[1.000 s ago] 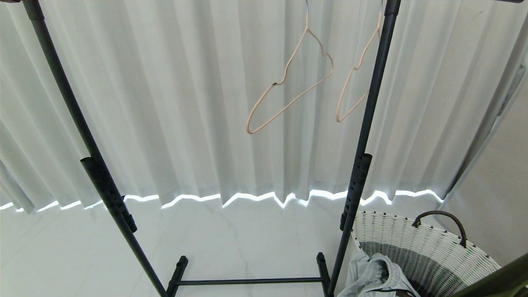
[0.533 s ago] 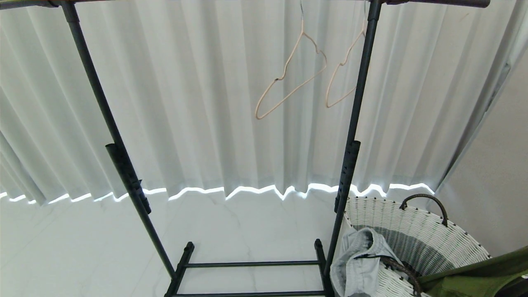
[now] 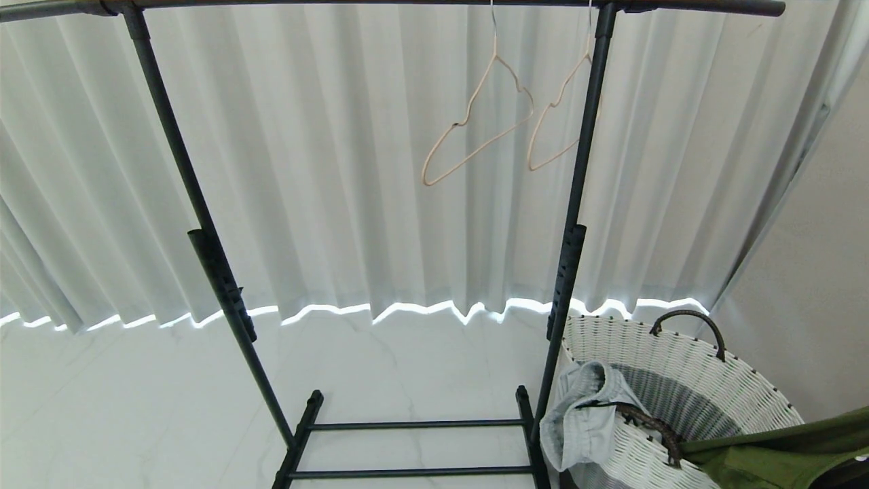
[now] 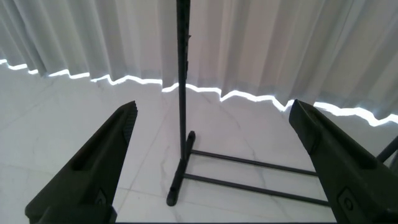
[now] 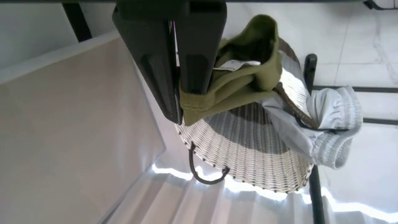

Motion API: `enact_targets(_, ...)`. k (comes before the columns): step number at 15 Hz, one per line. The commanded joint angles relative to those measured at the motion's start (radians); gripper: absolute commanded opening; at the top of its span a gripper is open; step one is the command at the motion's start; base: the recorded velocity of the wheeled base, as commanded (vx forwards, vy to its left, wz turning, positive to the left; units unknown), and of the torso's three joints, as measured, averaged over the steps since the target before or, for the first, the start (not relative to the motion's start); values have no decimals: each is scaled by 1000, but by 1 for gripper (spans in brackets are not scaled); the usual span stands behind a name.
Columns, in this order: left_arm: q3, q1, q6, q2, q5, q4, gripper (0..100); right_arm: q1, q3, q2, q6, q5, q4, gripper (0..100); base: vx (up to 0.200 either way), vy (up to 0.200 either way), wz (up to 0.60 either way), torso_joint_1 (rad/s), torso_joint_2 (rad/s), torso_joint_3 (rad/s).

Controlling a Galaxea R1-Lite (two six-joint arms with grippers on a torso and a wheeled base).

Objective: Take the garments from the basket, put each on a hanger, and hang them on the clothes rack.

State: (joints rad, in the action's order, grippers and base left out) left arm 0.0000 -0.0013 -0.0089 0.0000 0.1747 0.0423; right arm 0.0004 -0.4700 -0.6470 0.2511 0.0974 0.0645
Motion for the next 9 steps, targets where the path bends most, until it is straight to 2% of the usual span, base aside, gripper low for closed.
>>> enact_targets(1, 0, 0, 0, 0, 0, -1, 100, 1, -1, -2, 1, -1, 0, 0, 0, 200, 0, 2, 2, 2)
enact_targets(7, 0, 0, 0, 0, 0, -1, 100, 1, -2, 1, 1, -1, -2, 0, 0, 200, 0, 2, 3, 3)
enact_targets(9, 0, 0, 0, 0, 0, 1, 100, 1, -2, 7, -1, -1, -2, 0, 0, 0, 0, 0, 0, 0)
